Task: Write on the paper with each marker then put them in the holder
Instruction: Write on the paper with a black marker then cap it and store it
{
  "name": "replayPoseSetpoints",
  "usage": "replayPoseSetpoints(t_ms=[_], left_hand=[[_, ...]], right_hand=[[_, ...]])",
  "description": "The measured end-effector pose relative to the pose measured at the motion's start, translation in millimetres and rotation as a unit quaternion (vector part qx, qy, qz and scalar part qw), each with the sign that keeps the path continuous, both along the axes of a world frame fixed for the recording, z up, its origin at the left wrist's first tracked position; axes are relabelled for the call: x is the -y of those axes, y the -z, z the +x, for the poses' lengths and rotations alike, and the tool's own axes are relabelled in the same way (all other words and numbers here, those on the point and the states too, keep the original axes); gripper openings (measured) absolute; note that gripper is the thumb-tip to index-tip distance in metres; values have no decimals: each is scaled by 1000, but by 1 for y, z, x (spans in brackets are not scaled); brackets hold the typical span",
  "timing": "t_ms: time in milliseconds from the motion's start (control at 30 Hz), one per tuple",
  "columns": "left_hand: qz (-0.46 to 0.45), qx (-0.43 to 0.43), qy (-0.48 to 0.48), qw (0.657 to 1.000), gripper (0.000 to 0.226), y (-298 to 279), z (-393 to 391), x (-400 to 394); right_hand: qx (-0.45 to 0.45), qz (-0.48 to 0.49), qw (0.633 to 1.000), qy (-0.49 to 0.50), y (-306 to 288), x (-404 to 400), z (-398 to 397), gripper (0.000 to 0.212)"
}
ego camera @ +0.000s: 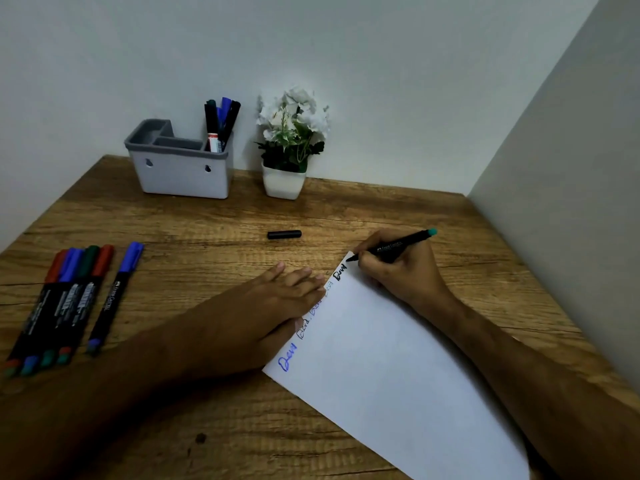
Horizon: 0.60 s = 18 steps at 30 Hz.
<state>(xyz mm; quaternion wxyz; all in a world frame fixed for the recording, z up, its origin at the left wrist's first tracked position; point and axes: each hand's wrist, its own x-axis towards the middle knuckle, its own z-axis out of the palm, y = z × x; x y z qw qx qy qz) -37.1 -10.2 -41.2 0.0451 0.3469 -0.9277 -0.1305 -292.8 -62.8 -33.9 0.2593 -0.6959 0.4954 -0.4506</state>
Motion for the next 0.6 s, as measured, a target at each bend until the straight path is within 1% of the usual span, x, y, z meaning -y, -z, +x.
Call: replayPoseSetpoints(t_ms=[100, 267, 433, 533, 600], left_hand=[[2, 4, -2, 1000, 67, 1, 0, 1], [-5, 5, -1, 1000, 65, 3, 0, 2], [-1, 2, -7, 1000, 64, -3, 0, -2], [-1, -1, -10, 1000, 56, -4, -1, -3], [1, -3, -11, 1000, 56, -5, -1, -3]], right_hand=[[-2, -10, 1000, -4, 1, 1, -1, 9], [-37, -34, 999, -21, -1, 1, 0, 9], [-30, -28, 999, -21, 0, 2, -1, 10], [-25, -24, 999, -18, 0, 2, -1, 9], [-25, -26, 999, -22, 0, 2, -2, 9]])
